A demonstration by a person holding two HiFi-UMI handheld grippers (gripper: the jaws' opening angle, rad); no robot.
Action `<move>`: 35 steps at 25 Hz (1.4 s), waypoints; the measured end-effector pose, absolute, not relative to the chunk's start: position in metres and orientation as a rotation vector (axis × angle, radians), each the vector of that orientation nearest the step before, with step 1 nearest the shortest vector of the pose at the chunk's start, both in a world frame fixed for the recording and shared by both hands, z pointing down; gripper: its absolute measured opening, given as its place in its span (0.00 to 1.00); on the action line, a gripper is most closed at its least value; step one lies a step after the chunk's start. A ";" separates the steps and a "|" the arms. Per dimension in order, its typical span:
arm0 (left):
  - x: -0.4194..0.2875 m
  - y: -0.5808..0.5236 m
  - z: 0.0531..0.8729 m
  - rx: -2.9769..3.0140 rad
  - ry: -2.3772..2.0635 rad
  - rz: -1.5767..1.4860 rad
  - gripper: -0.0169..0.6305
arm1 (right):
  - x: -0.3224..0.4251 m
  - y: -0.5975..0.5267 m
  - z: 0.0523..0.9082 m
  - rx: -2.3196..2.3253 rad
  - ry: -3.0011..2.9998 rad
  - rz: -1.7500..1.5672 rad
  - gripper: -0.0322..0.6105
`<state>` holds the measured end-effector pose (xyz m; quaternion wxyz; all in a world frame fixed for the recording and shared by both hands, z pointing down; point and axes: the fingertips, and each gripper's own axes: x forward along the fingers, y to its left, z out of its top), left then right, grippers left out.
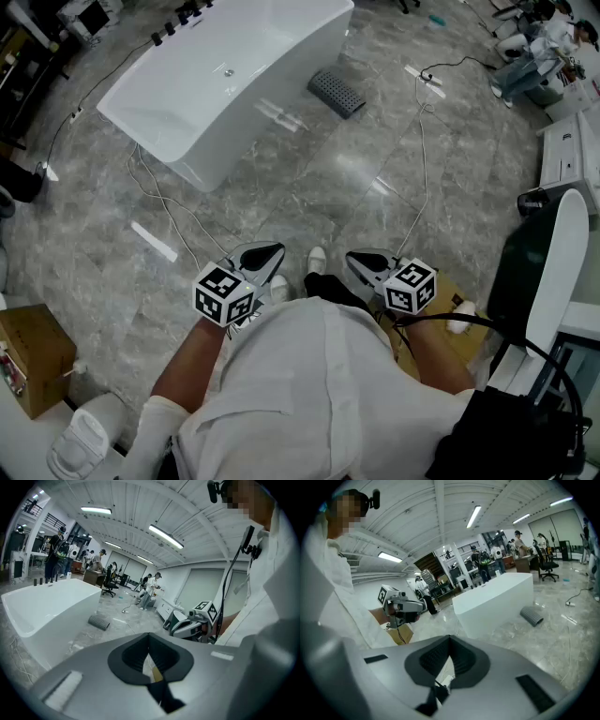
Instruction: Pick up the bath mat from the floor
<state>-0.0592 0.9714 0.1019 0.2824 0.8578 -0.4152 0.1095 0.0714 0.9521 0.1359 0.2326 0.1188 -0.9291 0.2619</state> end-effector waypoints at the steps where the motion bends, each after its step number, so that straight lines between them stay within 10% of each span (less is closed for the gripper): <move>1: -0.055 0.962 0.099 2.306 -1.107 0.290 0.04 | 0.075 0.944 0.135 0.336 -2.556 0.723 0.06; 23: 0.027 0.734 0.077 2.368 -1.008 0.382 0.04 | 0.135 0.708 0.135 0.541 -2.701 0.797 0.06; 26: 0.016 0.700 0.089 2.370 -0.957 0.391 0.04 | 0.126 0.679 0.152 0.584 -2.675 0.922 0.25; 35: -0.019 0.541 0.100 2.410 -0.736 0.346 0.04 | 0.098 0.554 0.176 0.791 -2.535 1.050 0.33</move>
